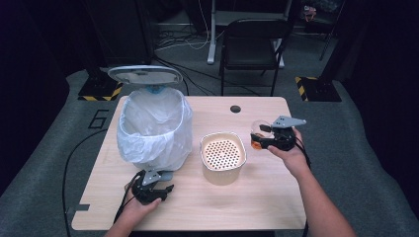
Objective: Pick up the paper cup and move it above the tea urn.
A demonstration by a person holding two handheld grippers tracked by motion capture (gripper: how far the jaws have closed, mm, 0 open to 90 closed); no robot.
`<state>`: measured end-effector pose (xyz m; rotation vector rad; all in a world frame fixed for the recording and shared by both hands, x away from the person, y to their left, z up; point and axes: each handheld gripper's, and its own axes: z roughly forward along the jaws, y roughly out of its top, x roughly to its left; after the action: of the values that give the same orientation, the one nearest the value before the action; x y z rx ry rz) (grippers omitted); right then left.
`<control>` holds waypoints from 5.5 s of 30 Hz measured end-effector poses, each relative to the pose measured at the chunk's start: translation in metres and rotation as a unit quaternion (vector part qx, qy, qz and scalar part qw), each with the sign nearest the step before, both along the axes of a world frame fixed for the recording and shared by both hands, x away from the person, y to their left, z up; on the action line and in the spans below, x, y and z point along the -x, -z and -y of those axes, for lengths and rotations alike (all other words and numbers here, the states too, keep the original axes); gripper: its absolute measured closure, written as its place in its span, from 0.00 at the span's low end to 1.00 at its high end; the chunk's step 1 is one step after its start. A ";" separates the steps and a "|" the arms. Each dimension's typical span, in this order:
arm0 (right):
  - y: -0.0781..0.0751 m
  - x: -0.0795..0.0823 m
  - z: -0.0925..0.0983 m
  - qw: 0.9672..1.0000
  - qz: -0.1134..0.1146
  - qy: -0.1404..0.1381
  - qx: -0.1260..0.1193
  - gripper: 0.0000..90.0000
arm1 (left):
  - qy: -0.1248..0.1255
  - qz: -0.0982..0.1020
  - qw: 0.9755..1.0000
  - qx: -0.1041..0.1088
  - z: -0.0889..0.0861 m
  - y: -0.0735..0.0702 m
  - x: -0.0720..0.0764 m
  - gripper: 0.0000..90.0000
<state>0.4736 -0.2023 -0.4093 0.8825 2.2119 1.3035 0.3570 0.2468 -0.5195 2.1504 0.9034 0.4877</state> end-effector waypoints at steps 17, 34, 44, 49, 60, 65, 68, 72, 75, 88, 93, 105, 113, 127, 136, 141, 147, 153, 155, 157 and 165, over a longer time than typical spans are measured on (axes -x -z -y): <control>-0.015 -0.028 -0.020 1.000 0.020 -0.016 -0.003 0.48 | -0.023 -0.009 0.999 0.022 0.003 0.002 0.002 0.36; -0.037 -0.029 -0.035 0.998 0.040 -0.054 0.006 0.49 | -0.022 -0.007 0.999 0.023 0.002 0.002 0.001 0.36; -0.052 -0.022 -0.043 0.994 0.069 -0.075 0.024 0.49 | -0.023 -0.008 0.999 0.023 0.003 0.002 0.001 0.36; -0.057 -0.017 -0.050 0.992 0.079 -0.093 0.043 0.49 | -0.022 -0.006 0.999 0.025 0.003 0.002 0.001 0.36; -0.062 -0.001 -0.065 0.976 0.129 -0.142 0.105 0.49 | -0.022 -0.007 0.999 0.023 0.003 0.002 0.001 0.36; -0.065 0.004 -0.072 0.964 0.151 -0.160 0.147 0.49 | -0.022 -0.006 0.999 0.025 0.003 0.002 0.001 0.36; -0.066 0.007 -0.076 0.959 0.162 -0.169 0.162 0.49 | -0.022 -0.007 0.999 0.023 0.002 0.002 0.001 0.36; -0.065 0.010 -0.082 0.950 0.174 -0.179 0.186 0.49 | -0.022 -0.006 0.999 0.025 0.003 0.002 0.001 0.36; -0.061 0.011 -0.086 0.941 0.189 -0.188 0.209 0.49 | -0.023 -0.006 0.999 0.025 0.003 0.002 0.001 0.36; -0.052 0.019 -0.097 0.912 0.254 -0.195 0.255 0.49 | -0.022 -0.006 0.999 0.023 0.003 0.002 0.001 0.36; -0.046 0.027 -0.103 0.891 0.295 -0.203 0.279 0.49 | -0.022 -0.008 0.999 0.023 0.002 0.002 0.001 0.36; -0.035 0.034 -0.108 0.865 0.329 -0.203 0.321 0.49 | -0.022 -0.007 0.999 0.023 0.002 0.002 0.001 0.36; -0.029 0.039 -0.111 0.831 0.354 -0.209 0.374 0.49 | -0.022 -0.007 0.999 0.023 0.002 0.002 0.001 0.36; -0.018 0.047 -0.120 0.729 0.432 -0.212 0.488 0.49 | -0.022 -0.007 0.999 0.023 0.002 0.002 0.001 0.36; -0.011 0.055 -0.127 0.642 0.499 -0.205 0.544 0.49 | -0.022 -0.007 0.999 0.023 0.002 0.002 0.001 0.36; -0.005 0.060 -0.129 0.601 0.534 -0.193 0.563 0.49 | -0.022 -0.007 0.999 0.023 0.002 0.002 0.001 0.36; 0.000 0.064 -0.131 0.564 0.559 -0.194 0.576 0.49 | -0.022 -0.007 0.999 0.023 0.002 0.002 0.001 0.36; 0.002 0.065 -0.133 0.539 0.548 -0.219 0.601 0.49 | -0.023 -0.007 0.999 0.024 0.002 0.002 0.001 0.36; 0.002 0.066 -0.134 0.534 0.552 -0.217 0.603 0.49 | -0.023 -0.007 0.999 0.023 0.002 0.002 0.001 0.36; 0.002 0.067 -0.134 0.527 0.557 -0.213 0.605 0.49 | -0.023 -0.006 0.999 0.024 0.003 0.002 0.001 0.36; 0.003 0.069 -0.135 0.501 0.574 -0.214 0.612 0.49 | -0.023 -0.007 0.999 0.023 0.002 0.002 0.001 0.36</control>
<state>0.4043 -0.0671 -0.4125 -0.9299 1.4322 -0.0556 0.3555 0.2444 -0.5216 2.0982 0.9637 0.4700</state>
